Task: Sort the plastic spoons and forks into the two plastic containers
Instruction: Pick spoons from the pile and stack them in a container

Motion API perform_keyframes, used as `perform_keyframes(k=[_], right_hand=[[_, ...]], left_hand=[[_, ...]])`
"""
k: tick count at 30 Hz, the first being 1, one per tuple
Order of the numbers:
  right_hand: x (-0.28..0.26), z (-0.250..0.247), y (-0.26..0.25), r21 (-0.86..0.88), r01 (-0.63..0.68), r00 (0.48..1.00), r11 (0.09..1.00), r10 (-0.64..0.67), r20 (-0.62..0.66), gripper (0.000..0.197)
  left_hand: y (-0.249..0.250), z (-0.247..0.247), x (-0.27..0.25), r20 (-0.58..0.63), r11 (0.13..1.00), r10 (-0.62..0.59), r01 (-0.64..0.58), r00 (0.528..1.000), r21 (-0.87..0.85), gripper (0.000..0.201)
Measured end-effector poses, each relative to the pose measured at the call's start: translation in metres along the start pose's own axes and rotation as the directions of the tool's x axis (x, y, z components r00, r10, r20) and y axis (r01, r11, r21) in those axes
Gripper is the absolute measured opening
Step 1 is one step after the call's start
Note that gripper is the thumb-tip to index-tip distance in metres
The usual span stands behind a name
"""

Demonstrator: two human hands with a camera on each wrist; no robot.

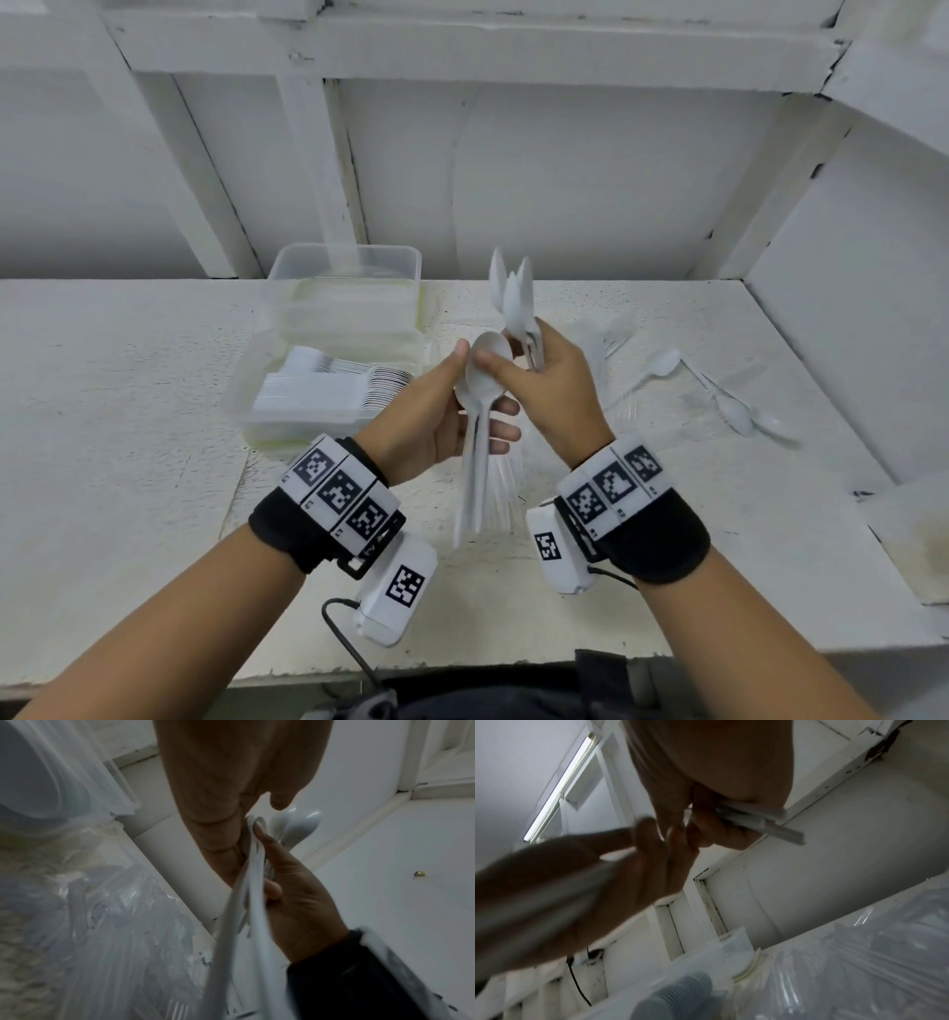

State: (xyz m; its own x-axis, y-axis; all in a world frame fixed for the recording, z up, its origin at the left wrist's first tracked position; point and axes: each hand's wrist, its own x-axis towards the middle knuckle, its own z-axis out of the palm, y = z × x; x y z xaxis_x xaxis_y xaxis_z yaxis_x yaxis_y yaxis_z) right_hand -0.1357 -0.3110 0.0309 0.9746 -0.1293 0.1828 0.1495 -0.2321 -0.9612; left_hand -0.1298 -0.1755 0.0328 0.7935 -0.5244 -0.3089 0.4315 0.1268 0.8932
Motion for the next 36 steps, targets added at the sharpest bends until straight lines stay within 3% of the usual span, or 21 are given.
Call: perform_keyframes(k=[5,7,9,12,17,23,28,32,36], right_hand=[[0.002,0.000,0.007,-0.279,0.027,0.995,0.960,0.000,0.098,0.019],[0.001,-0.005,0.004,-0.210,-0.026,0.989,0.977,0.055,0.135,0.014],[0.000,-0.008,0.002,-0.060,-0.131,0.982,0.990,0.137,0.126,0.011],[-0.004,-0.010,-0.001,0.101,-0.280,0.950,0.955,0.261,0.170,0.011],[-0.015,0.001,0.002,-0.009,-0.297,0.896,0.955,0.281,0.342,0.020],[-0.017,-0.004,0.000,0.050,-0.358,0.910,0.932,0.337,0.240,0.023],[-0.014,-0.006,0.006,0.023,-0.307,0.951,0.951,0.306,0.045,0.018],[-0.015,-0.004,0.006,0.001,-0.381,0.912,0.925,0.376,0.165,0.010],[-0.018,0.004,0.008,-0.110,-0.271,0.941,0.956,0.287,0.181,0.016]], left_hand=[[-0.006,-0.005,0.000,0.033,0.998,0.004,-0.002,0.999,-0.056,0.015],[-0.009,-0.009,0.003,-0.034,0.998,-0.004,0.002,0.999,-0.064,0.023],[-0.010,-0.014,0.006,-0.111,0.996,-0.012,0.001,0.994,-0.092,0.017],[-0.009,-0.016,0.010,-0.182,0.991,0.013,-0.037,0.983,-0.132,0.020],[-0.007,-0.010,0.020,-0.216,0.981,0.184,-0.192,0.959,-0.018,0.042],[-0.010,-0.013,0.022,-0.325,0.974,0.160,-0.202,0.932,-0.099,0.013],[-0.009,-0.013,0.024,-0.363,0.976,0.147,-0.194,0.920,-0.095,0.025],[-0.008,-0.007,0.025,-0.363,0.979,0.136,-0.182,0.922,-0.096,0.032],[-0.011,-0.006,0.028,-0.329,0.983,0.127,-0.163,0.936,-0.086,0.048]])
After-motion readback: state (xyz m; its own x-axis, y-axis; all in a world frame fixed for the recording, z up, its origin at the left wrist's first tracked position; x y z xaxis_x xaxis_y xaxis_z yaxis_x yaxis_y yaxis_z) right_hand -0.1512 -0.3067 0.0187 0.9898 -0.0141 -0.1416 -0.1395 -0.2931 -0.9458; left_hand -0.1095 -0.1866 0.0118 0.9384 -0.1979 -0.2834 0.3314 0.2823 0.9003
